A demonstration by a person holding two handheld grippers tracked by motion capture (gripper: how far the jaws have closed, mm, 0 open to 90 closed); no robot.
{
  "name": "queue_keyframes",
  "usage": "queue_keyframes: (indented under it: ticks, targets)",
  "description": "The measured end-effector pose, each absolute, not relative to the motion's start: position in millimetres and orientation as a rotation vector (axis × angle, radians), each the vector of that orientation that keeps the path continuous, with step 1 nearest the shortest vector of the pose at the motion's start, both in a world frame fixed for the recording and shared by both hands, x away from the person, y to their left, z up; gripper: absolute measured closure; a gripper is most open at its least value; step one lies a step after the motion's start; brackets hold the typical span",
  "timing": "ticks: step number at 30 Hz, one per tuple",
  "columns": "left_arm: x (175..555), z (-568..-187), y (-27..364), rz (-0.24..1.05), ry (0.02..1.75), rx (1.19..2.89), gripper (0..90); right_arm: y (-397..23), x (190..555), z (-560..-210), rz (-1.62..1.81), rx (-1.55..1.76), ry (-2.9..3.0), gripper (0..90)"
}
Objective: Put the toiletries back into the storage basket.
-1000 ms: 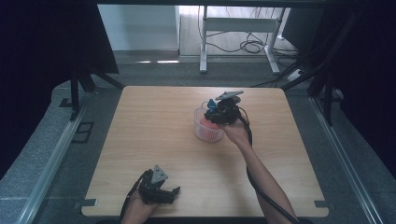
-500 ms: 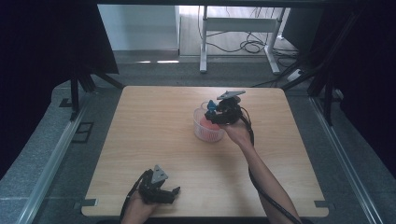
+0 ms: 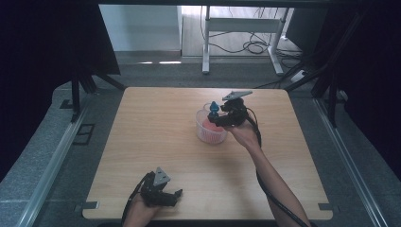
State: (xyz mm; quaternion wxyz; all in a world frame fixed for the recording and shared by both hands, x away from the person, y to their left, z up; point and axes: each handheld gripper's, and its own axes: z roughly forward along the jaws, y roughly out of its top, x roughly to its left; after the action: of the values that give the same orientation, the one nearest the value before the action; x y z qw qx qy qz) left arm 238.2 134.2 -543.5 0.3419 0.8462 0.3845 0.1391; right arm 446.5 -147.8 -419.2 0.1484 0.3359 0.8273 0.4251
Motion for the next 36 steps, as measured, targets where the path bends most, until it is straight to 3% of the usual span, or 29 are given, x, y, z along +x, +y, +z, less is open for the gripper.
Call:
queue_keyframes:
  ticks: [36]
  targets:
    - [238.3,-543.5,134.0,0.363,1.003,2.199,10.8,-162.8,416.5,-412.9,1.194,0.931,2.413,13.1]
